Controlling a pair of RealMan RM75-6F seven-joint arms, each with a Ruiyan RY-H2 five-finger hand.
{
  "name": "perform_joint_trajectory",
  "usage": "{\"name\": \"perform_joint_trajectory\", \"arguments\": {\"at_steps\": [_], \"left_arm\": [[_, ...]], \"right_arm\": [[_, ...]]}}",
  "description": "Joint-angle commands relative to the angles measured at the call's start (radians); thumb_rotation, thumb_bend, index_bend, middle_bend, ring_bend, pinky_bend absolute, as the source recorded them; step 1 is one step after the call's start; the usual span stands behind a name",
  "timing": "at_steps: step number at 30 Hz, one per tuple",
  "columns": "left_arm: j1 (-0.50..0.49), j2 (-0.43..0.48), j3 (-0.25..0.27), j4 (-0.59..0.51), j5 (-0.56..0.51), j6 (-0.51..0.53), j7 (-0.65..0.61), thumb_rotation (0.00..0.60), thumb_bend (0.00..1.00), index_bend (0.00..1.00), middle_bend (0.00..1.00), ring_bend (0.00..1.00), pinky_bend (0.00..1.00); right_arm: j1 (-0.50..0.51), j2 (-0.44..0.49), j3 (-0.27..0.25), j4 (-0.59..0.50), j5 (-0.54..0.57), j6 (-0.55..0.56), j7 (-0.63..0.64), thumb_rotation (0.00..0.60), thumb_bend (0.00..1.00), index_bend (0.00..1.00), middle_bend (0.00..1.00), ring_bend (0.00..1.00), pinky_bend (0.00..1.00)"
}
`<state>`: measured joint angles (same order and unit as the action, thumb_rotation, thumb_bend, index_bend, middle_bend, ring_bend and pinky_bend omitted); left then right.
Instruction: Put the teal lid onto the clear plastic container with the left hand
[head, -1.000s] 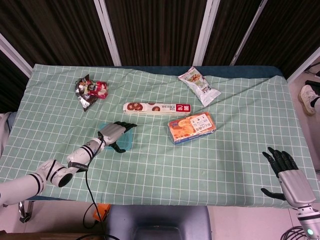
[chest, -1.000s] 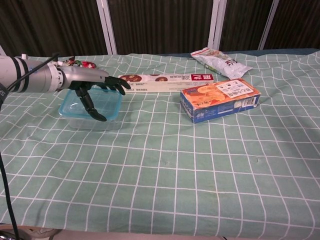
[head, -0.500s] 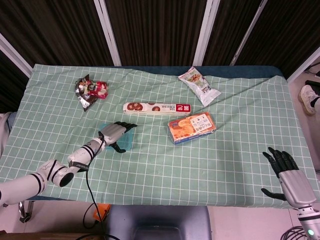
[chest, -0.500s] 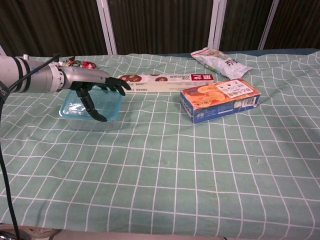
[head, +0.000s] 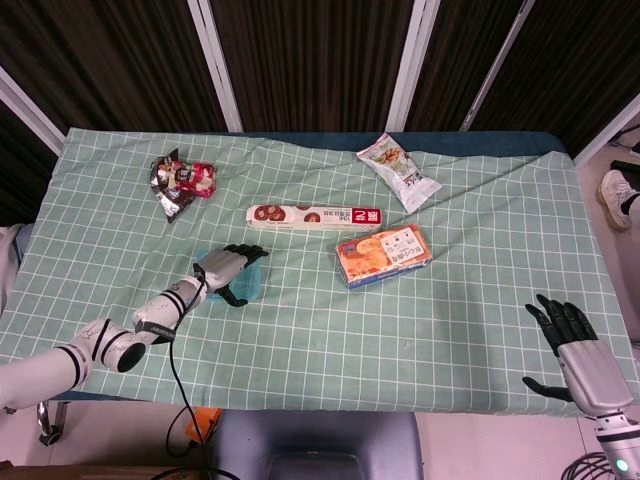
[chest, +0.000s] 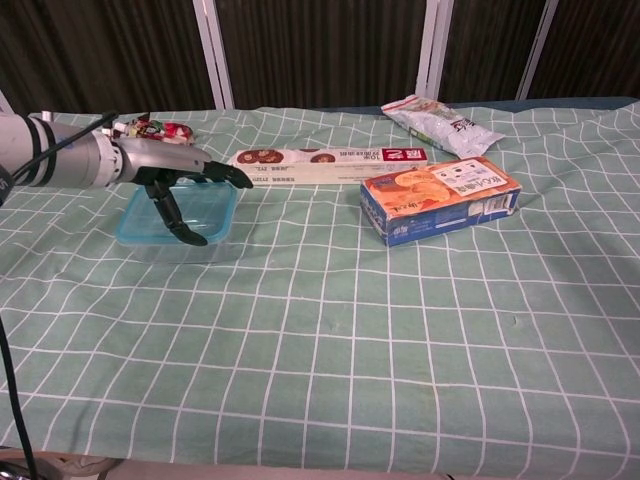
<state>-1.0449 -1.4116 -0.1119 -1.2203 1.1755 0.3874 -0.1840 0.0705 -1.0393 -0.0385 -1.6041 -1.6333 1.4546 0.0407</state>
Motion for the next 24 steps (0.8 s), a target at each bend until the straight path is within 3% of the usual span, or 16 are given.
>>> {"name": "perform_joint_trajectory", "arguments": {"at_steps": [1, 24], "left_arm": [[0.0, -0.002, -0.001, 0.002, -0.003, 0.001, 0.003, 0.6, 0.26, 0.0, 0.0, 0.0, 0.08], [-0.016, 0.015, 0.015, -0.015, -0.064, -0.042, 0.04, 0.6, 0.26, 0.0, 0.0, 0.0, 0.03]], "right_arm": [[-0.001, 0.0, 0.0, 0.001, 0.0, 0.001, 0.001, 0.6, 0.19, 0.0, 0.0, 0.0, 0.0], [-0.002, 0.001, 0.001, 0.002, -0.002, 0.006, 0.008, 0.6, 0.18, 0.0, 0.0, 0.0, 0.0]]}}
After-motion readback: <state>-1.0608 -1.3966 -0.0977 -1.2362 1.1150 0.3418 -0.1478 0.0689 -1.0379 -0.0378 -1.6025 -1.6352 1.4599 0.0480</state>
